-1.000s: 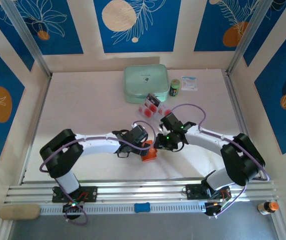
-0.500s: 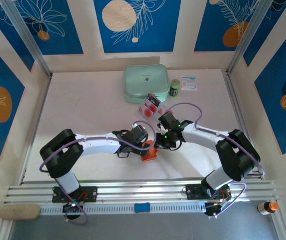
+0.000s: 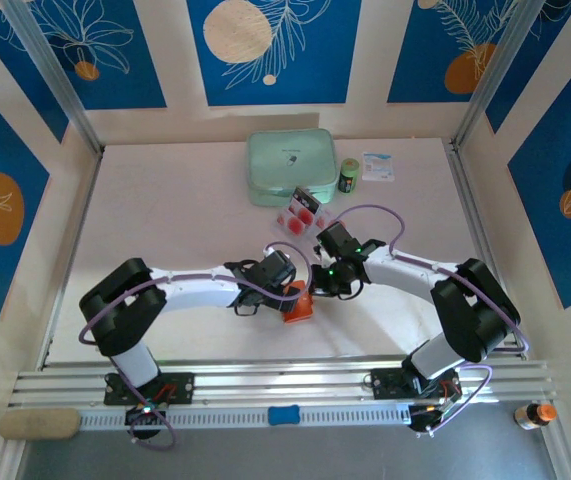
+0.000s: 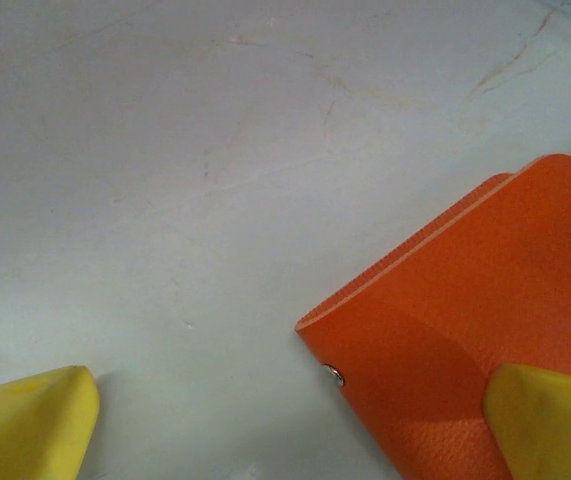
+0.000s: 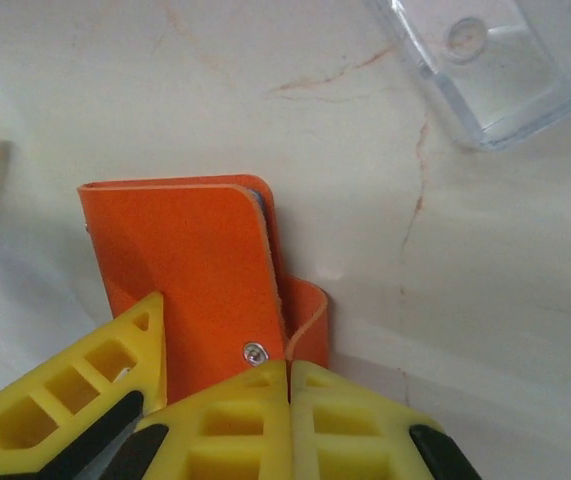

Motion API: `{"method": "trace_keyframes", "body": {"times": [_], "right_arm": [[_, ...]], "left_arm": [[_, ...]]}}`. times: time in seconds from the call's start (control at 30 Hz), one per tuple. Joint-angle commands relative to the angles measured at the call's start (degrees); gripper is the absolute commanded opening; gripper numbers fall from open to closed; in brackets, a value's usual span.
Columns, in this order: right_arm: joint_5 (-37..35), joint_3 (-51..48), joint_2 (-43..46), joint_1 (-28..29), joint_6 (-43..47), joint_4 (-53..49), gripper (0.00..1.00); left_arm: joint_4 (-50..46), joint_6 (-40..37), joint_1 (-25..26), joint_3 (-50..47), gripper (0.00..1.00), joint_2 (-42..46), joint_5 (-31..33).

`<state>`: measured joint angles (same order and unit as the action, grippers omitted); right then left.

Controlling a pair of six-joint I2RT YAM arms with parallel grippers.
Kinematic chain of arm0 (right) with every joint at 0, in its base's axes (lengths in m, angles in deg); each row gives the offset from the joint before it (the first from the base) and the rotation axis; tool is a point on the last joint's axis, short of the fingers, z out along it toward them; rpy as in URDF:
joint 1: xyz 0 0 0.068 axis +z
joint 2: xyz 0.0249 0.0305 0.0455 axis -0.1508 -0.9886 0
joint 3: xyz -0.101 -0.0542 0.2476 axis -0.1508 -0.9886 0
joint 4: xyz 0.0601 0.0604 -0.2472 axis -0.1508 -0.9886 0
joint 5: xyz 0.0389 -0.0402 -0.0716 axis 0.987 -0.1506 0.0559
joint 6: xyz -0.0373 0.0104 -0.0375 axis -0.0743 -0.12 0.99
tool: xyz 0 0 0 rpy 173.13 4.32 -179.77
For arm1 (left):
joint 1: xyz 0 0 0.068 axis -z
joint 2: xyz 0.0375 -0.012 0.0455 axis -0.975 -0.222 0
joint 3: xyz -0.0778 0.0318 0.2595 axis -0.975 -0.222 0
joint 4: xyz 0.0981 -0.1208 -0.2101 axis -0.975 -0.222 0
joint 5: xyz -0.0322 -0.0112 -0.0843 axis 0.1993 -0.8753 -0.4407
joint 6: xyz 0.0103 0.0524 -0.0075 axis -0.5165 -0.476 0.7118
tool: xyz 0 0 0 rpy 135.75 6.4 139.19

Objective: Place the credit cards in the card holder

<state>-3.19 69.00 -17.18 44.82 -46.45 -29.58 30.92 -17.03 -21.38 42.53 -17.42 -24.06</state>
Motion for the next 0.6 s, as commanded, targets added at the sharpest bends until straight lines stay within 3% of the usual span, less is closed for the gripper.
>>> {"method": "trace_keyframes", "body": {"times": [0.0, 0.57], "right_arm": [[3.3, 1.2, -0.2, 0.6, -0.6, 2.0, 0.0], [3.5, -0.5, -6.0, 3.0, -2.5, 5.2, 0.0]], "left_arm": [[-5.1, -1.9, 0.5, -2.5, 1.0, -2.3, 1.5], [-4.7, -1.7, 0.6, -2.7, 1.0, -2.1, 1.6]]}}
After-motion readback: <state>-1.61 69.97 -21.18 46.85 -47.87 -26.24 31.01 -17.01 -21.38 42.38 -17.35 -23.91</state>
